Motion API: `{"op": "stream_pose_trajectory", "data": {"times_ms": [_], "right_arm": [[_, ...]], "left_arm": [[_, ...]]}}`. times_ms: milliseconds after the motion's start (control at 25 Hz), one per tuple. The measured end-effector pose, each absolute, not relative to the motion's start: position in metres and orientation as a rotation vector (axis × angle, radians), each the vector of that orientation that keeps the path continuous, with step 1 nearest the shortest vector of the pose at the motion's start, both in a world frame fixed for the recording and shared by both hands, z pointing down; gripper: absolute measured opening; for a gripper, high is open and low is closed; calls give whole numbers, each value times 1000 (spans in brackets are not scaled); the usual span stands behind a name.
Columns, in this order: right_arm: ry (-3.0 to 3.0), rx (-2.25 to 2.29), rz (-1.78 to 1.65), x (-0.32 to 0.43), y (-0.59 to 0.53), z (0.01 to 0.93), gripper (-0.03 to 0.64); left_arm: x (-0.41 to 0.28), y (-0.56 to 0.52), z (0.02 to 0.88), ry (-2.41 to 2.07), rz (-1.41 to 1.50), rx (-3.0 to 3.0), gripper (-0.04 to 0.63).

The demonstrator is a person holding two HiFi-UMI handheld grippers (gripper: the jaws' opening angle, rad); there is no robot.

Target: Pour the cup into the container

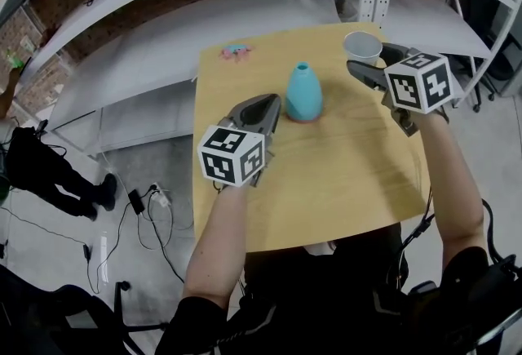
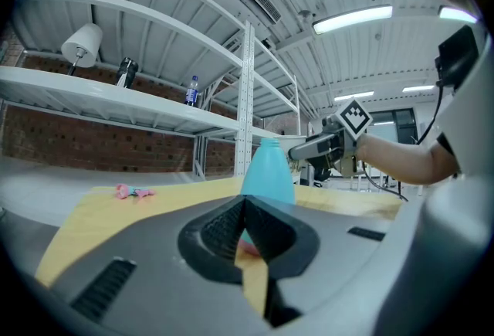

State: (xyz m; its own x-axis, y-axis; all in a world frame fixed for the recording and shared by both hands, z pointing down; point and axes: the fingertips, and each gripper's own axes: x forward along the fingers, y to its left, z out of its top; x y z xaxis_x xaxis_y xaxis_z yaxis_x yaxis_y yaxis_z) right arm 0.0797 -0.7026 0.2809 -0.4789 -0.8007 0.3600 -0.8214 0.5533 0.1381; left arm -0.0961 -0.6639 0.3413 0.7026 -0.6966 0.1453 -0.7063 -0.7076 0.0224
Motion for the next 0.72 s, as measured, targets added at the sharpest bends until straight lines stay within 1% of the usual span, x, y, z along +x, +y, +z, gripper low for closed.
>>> {"op": "stream_pose_trajectory", "data": {"times_ms": [280, 720], "right_arm": [[-2443, 1393, 193, 103, -707, 314, 304], [-2443, 1404, 270, 109, -711, 352, 304]], "left_arm": [[-96, -664, 341, -1182, 192, 2819, 0], [-95, -663, 341, -1177, 190, 2823, 0]]}}
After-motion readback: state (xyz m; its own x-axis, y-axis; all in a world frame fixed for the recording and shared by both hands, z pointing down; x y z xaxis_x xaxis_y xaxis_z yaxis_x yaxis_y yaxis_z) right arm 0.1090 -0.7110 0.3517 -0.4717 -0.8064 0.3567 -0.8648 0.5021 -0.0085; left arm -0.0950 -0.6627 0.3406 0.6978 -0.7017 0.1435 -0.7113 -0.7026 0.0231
